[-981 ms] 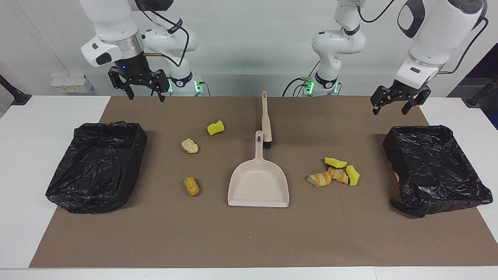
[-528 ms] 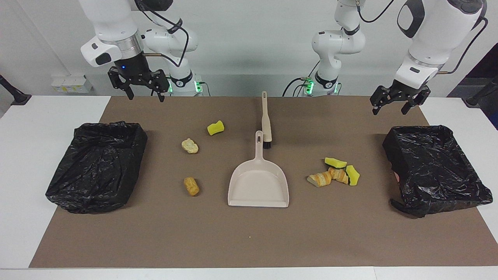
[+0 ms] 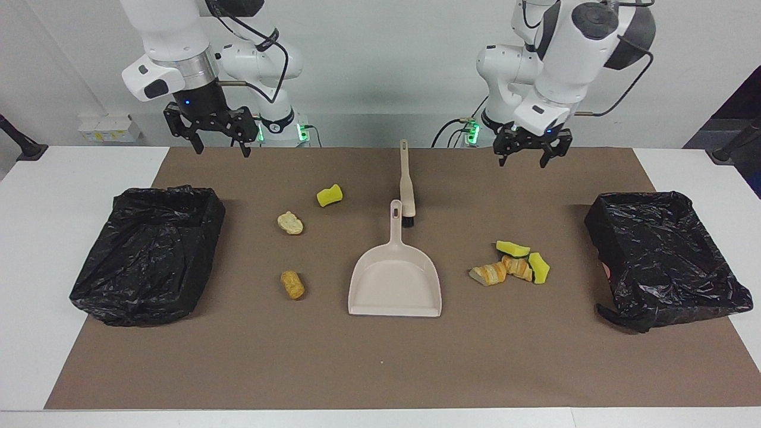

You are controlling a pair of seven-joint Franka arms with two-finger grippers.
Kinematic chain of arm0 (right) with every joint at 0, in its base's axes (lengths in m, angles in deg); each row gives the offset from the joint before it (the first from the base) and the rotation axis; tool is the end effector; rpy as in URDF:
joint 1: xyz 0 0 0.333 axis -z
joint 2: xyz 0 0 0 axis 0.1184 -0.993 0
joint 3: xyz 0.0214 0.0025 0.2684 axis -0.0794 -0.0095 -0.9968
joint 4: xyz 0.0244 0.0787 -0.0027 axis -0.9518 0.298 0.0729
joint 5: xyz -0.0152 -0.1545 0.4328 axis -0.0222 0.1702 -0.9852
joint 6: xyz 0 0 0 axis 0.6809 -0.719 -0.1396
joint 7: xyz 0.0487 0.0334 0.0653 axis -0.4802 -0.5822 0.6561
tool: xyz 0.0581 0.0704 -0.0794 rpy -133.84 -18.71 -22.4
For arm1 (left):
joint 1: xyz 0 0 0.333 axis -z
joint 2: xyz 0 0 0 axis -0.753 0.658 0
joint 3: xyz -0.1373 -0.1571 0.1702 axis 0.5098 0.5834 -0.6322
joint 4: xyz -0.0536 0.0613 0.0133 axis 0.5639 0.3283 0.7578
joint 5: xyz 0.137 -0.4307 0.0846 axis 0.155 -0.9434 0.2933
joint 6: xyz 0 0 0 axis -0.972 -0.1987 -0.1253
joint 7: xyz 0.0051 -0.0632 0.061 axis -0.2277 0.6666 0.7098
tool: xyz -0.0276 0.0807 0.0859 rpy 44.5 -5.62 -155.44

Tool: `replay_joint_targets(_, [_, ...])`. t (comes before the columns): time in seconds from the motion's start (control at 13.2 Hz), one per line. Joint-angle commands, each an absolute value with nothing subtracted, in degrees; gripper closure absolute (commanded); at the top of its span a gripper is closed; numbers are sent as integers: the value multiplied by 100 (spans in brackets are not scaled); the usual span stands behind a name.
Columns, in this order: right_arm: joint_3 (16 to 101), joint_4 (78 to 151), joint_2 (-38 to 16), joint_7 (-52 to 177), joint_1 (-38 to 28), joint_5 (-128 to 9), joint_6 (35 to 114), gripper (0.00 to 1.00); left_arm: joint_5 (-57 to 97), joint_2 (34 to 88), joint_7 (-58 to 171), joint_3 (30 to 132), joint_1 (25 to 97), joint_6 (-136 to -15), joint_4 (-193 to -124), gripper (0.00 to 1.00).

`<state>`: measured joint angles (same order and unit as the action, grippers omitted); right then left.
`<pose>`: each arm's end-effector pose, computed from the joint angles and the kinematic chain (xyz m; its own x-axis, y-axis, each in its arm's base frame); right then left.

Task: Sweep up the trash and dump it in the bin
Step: 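Reach the left gripper to the brush while the right gripper reaches the dustpan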

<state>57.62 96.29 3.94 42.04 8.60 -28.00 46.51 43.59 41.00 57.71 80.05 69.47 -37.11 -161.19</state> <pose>0.6220 0.0672 0.5986 0.9933 -0.0997 0.0578 -0.1003 -0.9949 0.0083 0.5318 -0.2257 0.4705 0.9883 -0.1455 -0.0459 -0.1454 -0.9894 0.0053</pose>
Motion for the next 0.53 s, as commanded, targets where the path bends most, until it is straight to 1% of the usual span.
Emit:
replay_joint_targets(0.0, [5745, 9732, 362, 4129, 821, -2925, 4913, 0, 4279, 3752, 4992, 7901, 7843, -4284, -16864, 0])
replay_joint_targets(0.08, [5719, 9784, 327, 3936, 812, -2916, 5096, 0, 4279, 3778, 4613, 7901, 8169, -4477, -17030, 0])
replay_joint_targets(0.23, [5718, 9838, 161, 3733, 549, -2908, 5386, 0, 4279, 3787, 4015, 7901, 8898, -5126, -17583, 0])
replay_joint_targets(0.3, [5718, 9838, 107, 3628, 470, -2881, 5492, 0, 4279, 3961, 3690, 7901, 9198, -5408, -17716, 0])
replay_joint_targets(0.45, [5727, 9811, -112, 3391, 163, -2785, 5773, 0, 4270, 4497, 3276, 7901, 9717, -5804, -17822, 0])
